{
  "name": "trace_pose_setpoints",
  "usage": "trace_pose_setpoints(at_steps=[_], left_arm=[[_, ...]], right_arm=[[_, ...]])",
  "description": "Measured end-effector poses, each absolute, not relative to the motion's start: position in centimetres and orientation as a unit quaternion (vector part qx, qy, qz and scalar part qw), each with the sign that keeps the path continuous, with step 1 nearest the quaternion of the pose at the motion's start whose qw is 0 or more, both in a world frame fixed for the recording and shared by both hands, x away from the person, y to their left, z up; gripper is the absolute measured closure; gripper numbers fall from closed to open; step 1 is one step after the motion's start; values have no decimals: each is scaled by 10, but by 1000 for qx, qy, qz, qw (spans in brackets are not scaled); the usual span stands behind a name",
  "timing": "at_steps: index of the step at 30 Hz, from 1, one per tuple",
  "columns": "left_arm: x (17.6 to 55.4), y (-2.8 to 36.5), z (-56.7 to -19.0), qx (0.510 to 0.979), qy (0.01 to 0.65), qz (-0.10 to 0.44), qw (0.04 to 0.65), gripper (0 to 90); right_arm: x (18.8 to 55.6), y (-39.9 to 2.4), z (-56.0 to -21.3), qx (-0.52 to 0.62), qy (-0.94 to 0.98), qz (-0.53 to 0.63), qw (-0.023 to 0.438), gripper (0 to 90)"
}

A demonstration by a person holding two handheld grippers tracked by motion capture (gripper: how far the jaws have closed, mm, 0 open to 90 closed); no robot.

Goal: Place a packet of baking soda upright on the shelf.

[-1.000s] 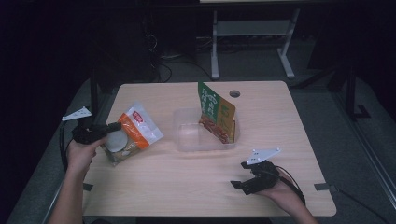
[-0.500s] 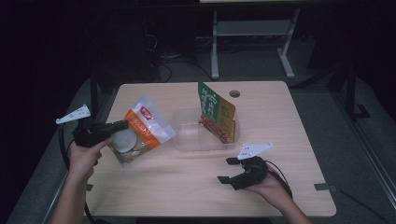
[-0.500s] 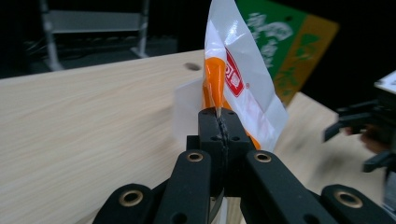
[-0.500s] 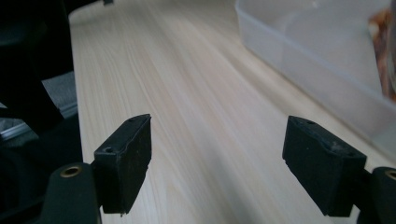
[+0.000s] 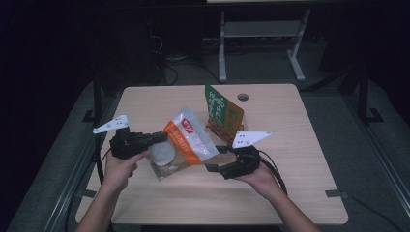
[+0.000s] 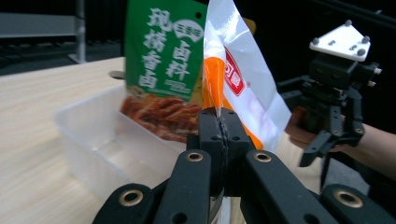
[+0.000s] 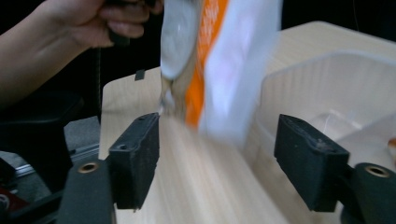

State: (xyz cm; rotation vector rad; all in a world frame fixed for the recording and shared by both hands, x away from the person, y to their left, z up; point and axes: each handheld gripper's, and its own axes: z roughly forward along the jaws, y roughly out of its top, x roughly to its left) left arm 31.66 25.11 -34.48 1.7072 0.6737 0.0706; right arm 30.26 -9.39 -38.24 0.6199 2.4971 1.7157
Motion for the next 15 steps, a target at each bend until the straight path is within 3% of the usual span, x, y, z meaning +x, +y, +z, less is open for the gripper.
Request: trace_pose_setpoints(at_steps=[6,15], left_arm=[[317,245,-351,731,291,13,617,899],[318,241,-356,731,290,10,617,898]], right_arm=[[311,-82,-384,186,809,558,14,506],[317,-76,-389,177,801,570,-32,889]])
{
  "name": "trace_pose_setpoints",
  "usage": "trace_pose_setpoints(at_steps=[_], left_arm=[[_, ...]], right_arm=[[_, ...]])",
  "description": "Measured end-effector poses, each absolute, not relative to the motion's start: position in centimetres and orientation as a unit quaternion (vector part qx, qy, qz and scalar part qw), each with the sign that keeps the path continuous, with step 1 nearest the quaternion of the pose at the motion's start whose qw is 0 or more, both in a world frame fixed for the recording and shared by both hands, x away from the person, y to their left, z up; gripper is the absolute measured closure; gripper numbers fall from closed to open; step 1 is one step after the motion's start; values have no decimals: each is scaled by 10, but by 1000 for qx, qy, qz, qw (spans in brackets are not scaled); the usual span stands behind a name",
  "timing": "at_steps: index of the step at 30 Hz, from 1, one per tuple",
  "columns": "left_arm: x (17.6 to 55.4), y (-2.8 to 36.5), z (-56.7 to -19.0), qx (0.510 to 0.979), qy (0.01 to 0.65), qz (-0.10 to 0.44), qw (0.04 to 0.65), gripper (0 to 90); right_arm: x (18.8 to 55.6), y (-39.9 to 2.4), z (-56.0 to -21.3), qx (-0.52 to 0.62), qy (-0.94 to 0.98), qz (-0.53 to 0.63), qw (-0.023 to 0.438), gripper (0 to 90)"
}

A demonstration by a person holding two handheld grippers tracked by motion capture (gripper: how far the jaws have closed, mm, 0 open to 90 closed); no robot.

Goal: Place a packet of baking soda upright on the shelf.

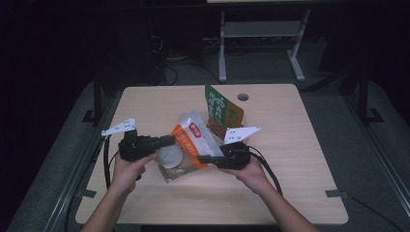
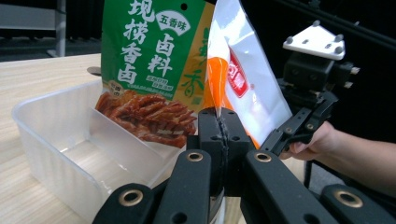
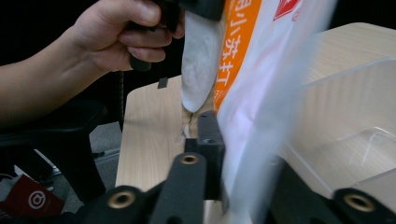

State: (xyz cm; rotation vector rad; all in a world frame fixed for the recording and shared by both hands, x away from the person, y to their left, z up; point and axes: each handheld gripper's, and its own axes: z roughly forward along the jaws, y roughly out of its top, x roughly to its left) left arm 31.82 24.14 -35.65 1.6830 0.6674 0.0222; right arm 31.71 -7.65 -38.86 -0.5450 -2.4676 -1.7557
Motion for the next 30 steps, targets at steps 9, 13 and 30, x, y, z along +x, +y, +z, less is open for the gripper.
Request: trace_pose_setpoints(at_steps=[9,13,30], left_arm=[[319,230,-367,759,275,27,589,892],[319,224,-373,765,267,19,586,875],[306,216,-387,811,246,55,527,403]], right_arm=[[309,-79,-377,-129,-814,-566,27,900],[305,-82,-367,-110,-819,-563,13,900],[296,-88,-348,-67,-846,-529,-27,900]])
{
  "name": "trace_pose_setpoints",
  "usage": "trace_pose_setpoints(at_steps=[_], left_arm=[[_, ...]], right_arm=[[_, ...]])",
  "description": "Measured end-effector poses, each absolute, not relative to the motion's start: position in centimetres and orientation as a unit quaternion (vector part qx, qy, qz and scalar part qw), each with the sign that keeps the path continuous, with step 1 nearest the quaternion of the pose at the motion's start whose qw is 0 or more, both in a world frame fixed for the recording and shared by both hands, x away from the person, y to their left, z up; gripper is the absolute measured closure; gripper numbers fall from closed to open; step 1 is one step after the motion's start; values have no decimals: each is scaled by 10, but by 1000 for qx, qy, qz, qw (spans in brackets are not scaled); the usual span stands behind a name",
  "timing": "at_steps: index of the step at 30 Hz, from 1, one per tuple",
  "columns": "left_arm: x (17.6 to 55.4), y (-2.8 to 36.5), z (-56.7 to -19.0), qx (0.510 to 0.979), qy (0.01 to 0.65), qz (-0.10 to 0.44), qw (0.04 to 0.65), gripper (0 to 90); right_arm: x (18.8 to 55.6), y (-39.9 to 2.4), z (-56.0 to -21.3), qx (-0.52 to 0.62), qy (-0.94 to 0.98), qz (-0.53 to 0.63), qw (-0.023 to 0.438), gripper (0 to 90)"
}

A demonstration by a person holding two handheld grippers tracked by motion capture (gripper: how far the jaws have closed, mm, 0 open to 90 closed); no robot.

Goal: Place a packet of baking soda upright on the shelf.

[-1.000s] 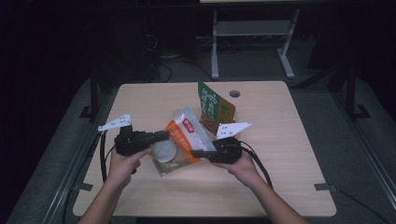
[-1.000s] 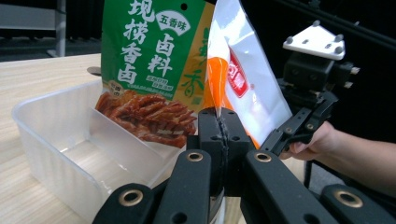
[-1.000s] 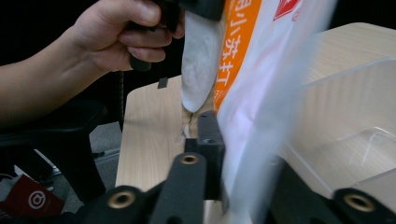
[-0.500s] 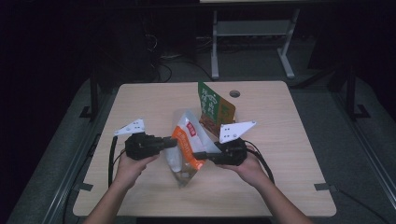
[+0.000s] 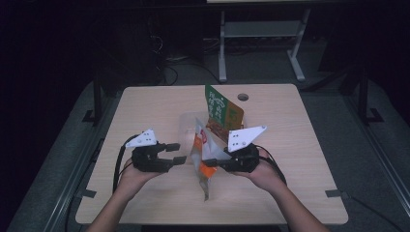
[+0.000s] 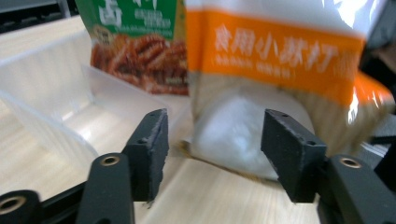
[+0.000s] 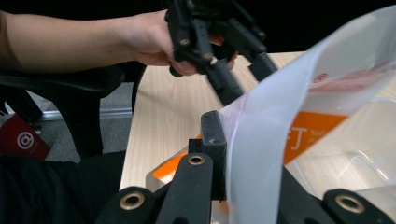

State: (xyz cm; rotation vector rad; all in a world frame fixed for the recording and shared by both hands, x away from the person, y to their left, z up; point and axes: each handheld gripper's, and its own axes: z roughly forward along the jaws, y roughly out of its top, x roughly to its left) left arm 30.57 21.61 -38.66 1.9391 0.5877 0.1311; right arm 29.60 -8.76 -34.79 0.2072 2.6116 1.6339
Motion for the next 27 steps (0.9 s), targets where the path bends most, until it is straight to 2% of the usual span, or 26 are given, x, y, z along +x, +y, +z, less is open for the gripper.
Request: trace_pose_setpoints(at_steps=[9,27], left_arm=[[289,232,-408,823,260,39,504,333],[284,226,-422,838,253,25,483,308]], right_arm=[[310,-86,-327,64,855,511,56,900],[357,-65,-299,109,863,481,110,900]])
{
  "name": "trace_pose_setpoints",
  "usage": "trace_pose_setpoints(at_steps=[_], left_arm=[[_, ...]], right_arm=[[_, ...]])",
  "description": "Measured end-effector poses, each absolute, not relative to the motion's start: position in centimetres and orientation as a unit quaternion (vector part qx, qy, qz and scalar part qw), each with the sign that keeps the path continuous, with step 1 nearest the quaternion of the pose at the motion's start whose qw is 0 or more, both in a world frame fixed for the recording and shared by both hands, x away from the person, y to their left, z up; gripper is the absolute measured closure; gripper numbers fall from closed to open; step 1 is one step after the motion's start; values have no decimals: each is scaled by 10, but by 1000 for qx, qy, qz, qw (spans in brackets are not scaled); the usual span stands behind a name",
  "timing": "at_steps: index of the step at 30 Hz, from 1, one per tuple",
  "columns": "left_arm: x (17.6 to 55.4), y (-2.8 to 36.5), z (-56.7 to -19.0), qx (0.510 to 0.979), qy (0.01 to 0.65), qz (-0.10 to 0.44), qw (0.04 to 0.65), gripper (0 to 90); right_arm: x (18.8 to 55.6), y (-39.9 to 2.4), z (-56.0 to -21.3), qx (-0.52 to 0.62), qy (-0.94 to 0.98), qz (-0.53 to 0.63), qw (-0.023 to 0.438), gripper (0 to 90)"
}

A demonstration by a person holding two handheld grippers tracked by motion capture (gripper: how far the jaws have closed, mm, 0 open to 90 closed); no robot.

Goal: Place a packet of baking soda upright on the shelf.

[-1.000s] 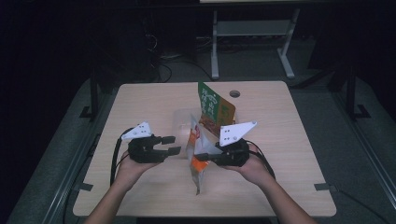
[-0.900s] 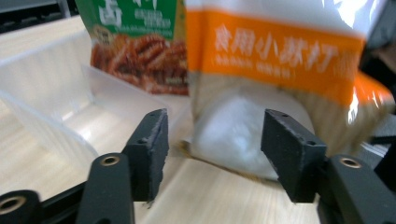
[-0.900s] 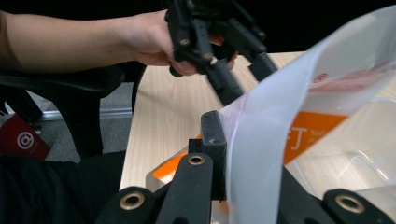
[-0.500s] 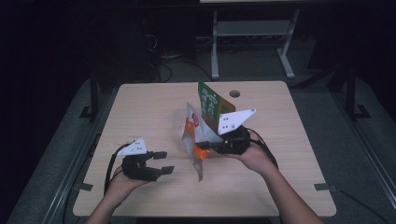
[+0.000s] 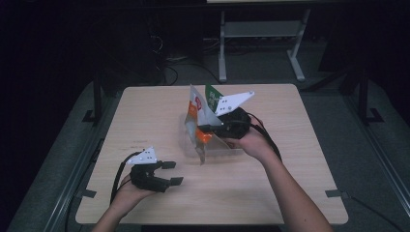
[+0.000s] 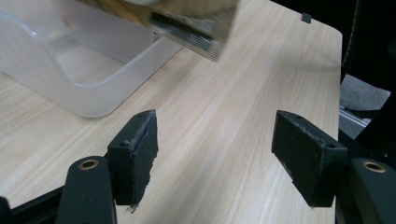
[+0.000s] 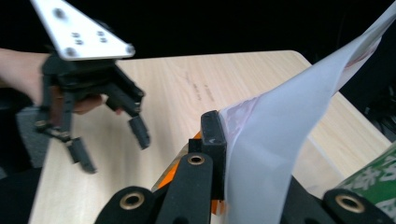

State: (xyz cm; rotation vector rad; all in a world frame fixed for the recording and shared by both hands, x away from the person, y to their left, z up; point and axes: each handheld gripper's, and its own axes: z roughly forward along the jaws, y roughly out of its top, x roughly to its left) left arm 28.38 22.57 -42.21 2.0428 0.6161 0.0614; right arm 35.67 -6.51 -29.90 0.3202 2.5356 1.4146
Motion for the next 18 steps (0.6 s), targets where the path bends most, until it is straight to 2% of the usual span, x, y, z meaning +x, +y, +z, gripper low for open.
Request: trace_pose_setpoints(at_steps=[18], left_arm=[[283,217,-429,850,244,11,466,283]], right_arm=[[385,-35,-304,150,878,423,167,900]])
